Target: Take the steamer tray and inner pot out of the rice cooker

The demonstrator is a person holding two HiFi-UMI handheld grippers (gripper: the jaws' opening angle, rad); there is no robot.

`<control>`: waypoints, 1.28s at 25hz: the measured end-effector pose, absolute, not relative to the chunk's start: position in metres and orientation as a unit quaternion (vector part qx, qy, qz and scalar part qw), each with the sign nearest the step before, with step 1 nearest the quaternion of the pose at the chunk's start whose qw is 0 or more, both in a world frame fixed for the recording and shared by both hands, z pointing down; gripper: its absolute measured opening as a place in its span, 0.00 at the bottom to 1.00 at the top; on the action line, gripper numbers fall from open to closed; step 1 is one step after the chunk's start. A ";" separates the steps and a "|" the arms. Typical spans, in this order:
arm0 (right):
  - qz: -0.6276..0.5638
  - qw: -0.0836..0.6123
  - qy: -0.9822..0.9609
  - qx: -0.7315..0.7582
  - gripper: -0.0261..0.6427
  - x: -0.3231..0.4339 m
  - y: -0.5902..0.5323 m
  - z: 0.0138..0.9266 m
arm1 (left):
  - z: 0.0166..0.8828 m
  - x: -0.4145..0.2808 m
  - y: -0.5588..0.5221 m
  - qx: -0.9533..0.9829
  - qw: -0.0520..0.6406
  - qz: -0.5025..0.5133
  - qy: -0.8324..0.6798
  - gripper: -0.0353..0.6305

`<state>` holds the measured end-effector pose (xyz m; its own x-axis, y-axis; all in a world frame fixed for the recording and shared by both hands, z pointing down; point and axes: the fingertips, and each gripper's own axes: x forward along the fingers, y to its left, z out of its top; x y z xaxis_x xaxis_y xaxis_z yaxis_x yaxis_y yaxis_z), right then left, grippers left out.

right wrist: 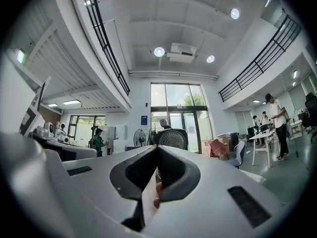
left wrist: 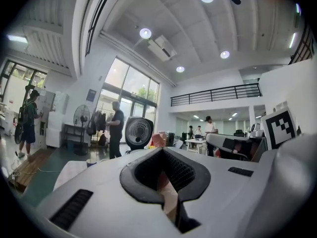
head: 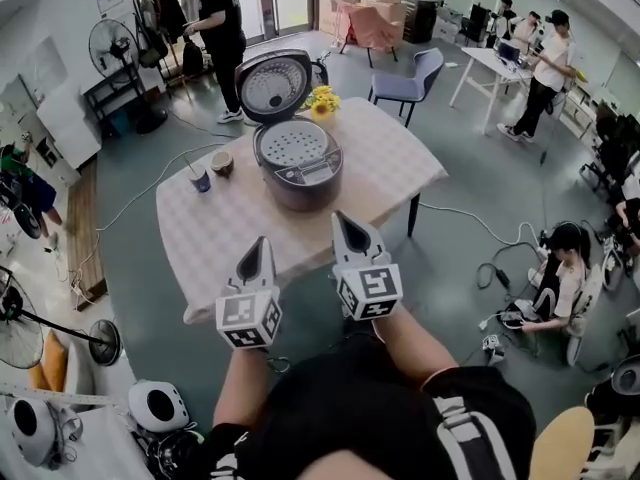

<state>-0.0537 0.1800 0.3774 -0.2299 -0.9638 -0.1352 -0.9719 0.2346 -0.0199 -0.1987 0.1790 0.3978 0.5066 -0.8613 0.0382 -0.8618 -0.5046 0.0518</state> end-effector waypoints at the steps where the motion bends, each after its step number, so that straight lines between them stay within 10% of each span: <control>1: 0.032 0.061 0.785 -0.616 0.03 -0.042 0.158 0.376 | 0.396 -0.189 0.158 0.866 0.030 0.004 -0.500 0.06; 13: 0.022 0.051 0.818 -0.573 0.03 0.067 -0.082 0.340 | 0.351 -0.097 -0.073 0.829 0.040 -0.005 -0.558 0.06; 32: 0.019 0.066 0.830 -0.553 0.03 0.043 -0.179 0.335 | 0.362 -0.128 -0.167 0.820 0.060 0.000 -0.569 0.06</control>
